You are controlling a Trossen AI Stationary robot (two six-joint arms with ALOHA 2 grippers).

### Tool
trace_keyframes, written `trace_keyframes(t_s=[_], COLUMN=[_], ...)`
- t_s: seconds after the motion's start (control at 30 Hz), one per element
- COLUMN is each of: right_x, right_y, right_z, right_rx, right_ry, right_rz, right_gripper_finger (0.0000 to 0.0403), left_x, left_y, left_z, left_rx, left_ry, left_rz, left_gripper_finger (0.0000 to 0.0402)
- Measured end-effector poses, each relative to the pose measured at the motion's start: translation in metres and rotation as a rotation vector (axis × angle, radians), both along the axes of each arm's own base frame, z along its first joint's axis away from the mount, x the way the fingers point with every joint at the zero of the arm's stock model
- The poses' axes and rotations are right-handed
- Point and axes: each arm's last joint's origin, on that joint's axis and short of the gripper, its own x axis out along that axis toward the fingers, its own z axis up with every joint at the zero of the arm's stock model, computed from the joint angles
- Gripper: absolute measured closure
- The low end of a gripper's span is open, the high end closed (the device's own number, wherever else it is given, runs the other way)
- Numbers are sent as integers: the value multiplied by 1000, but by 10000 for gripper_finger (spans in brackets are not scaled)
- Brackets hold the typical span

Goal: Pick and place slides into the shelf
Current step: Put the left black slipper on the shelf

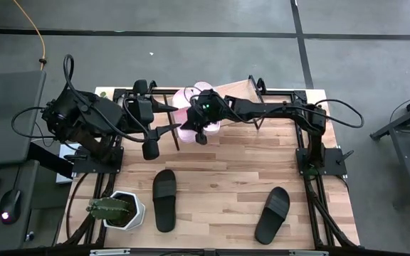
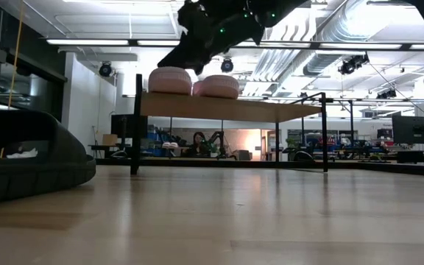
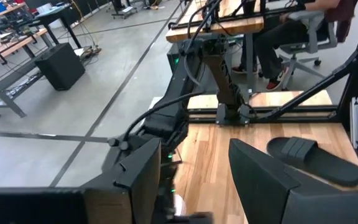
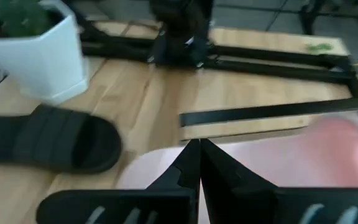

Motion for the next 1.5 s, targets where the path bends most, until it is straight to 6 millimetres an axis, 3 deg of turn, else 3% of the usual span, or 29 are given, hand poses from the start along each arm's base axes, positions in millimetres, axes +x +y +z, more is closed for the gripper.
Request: trace_keyframes(t_s=[0.27, 0.7, 0.93, 1.23, 1.5], right_x=[-9, -39, -58, -67, -69], right_y=[31, 87, 112, 121, 123], right_z=[11, 50, 56, 54, 52], right_rx=[-31, -30, -74, -32, 7], right_ry=[54, 87, 189, 287, 321], right_rz=[84, 205, 203, 156, 150], right_gripper_finger=[403, 403, 403, 403, 403], left_x=[-5, -14, -20, -20, -6], left_y=[2, 3, -5, -29, -54], left_z=[-7, -20, -25, -37, -77], left_rx=[0, -50, -80, -158, -155], left_ry=[76, 197, 252, 312, 449], left_rz=[20, 59, 26, -63, -40], left_gripper_finger=[224, 224, 224, 224, 224])
